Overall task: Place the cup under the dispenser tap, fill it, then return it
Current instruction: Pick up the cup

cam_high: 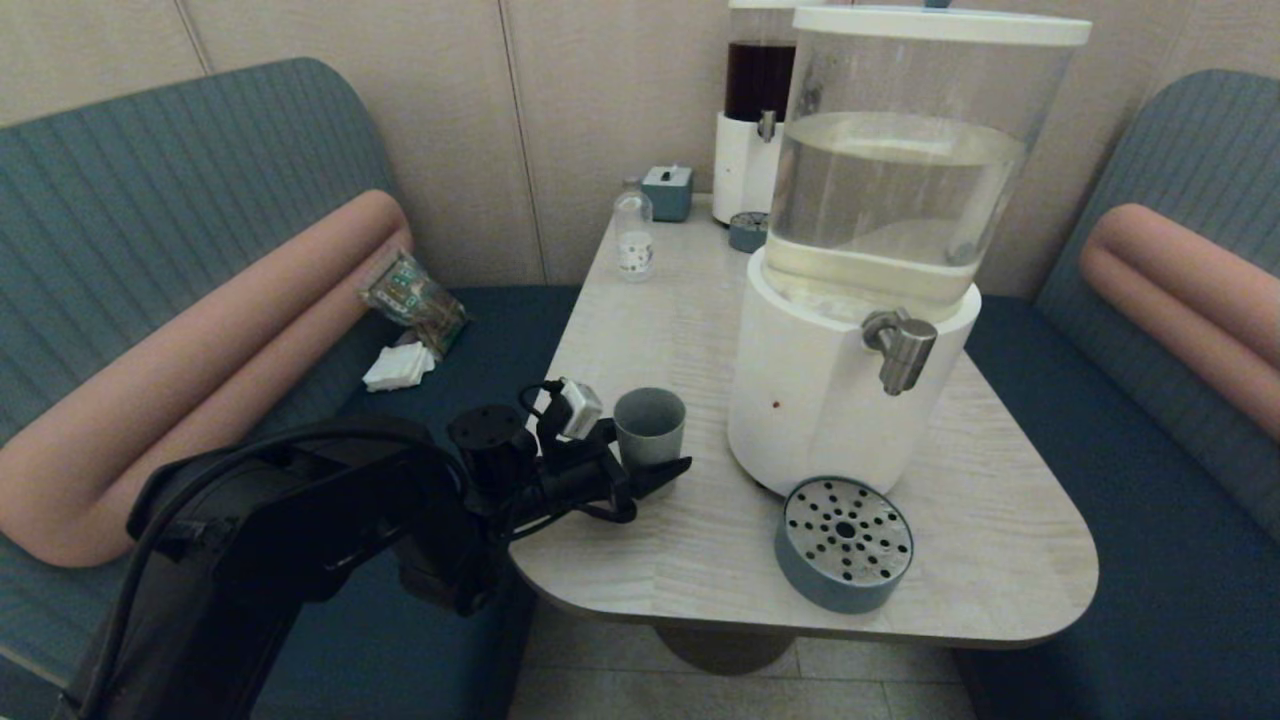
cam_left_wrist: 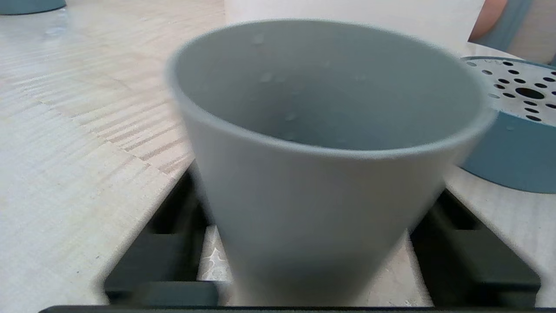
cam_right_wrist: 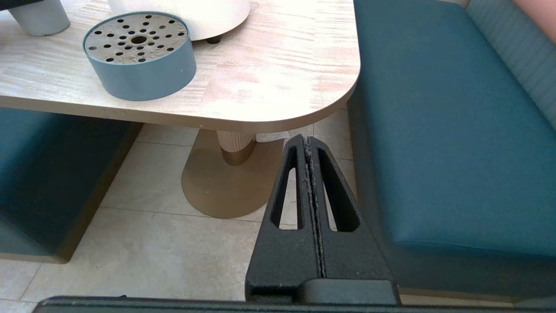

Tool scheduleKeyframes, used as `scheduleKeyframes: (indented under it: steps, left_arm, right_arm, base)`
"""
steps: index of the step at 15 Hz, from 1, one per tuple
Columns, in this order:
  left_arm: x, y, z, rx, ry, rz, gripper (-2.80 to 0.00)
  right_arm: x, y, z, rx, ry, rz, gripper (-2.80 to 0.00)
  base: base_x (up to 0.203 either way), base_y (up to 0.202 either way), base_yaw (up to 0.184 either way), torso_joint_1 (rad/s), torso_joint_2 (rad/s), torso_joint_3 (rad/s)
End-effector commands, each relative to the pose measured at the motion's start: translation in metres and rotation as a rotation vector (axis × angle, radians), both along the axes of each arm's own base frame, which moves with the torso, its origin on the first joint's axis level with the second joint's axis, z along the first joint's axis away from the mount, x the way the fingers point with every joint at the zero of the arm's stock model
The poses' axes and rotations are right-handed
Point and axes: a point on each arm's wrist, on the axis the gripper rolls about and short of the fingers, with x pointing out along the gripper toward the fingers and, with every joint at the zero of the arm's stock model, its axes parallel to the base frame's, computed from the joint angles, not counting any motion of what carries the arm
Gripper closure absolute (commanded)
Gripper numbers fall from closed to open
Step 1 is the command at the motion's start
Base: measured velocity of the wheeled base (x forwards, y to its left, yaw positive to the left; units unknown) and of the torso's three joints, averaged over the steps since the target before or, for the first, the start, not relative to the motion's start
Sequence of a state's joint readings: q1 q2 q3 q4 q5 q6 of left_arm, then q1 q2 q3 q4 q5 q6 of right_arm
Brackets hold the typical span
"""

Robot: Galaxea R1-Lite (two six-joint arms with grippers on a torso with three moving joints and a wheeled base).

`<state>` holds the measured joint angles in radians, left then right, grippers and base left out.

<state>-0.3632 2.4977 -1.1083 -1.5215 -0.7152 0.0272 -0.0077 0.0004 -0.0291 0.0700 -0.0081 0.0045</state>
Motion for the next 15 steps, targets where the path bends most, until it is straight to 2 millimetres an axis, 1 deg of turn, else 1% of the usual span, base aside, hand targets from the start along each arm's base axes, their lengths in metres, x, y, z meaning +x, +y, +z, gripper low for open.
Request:
scheduleKeyframes:
  steps: [1, 4, 6, 8, 10, 11, 13, 15]
  left_arm:
    - [0.000, 0.000, 0.000, -0.002, -0.007, -0.003, 0.00]
    - [0.000, 0.000, 0.000, 0.000, -0.009, -0.003, 0.00]
    - [-0.002, 0.000, 0.006, -0.003, -0.020, -0.003, 0.00]
    - [-0.010, -0.006, 0.023, -0.009, -0.053, -0.021, 0.00]
    - [-0.023, -0.019, 0.044, -0.025, -0.089, -0.062, 0.00]
    - [-0.030, -0.028, 0.050, -0.033, -0.097, -0.081, 0.00]
    - [-0.044, -0.049, 0.057, -0.049, -0.102, -0.110, 0.00]
    - [-0.054, -0.065, 0.060, -0.060, -0.102, -0.142, 0.00]
  right_arm:
    - [0.000, 0.000, 0.000, 0.000, 0.001, -0.001, 0.00]
    - [0.000, 0.000, 0.000, 0.000, 0.002, 0.000, 0.00]
    - [0.000, 0.000, 0.000, 0.000, 0.000, 0.000, 0.00]
    - [0.000, 0.000, 0.000, 0.000, 0.000, 0.000, 0.00]
    - [0.000, 0.000, 0.000, 0.000, 0.001, 0.000, 0.00]
    - [0.000, 0.000, 0.000, 0.000, 0.001, 0.000, 0.00]
    - [0.000, 0.000, 0.000, 0.000, 0.000, 0.000, 0.00]
    - [0.000, 0.000, 0.000, 0.000, 0.001, 0.000, 0.00]
  base:
    - [0.000, 0.000, 0.000, 0.000, 0.00, 0.000]
    - [0.000, 0.000, 0.000, 0.000, 0.00, 0.000]
    - [0.000, 0.000, 0.000, 0.000, 0.00, 0.000]
    - [0.000, 0.000, 0.000, 0.000, 0.00, 0.000]
    - [0.000, 0.000, 0.000, 0.000, 0.00, 0.000]
    - [0.000, 0.000, 0.000, 0.000, 0.00, 0.000]
    - [0.000, 0.000, 0.000, 0.000, 0.00, 0.000]
    - [0.000, 0.000, 0.000, 0.000, 0.00, 0.000]
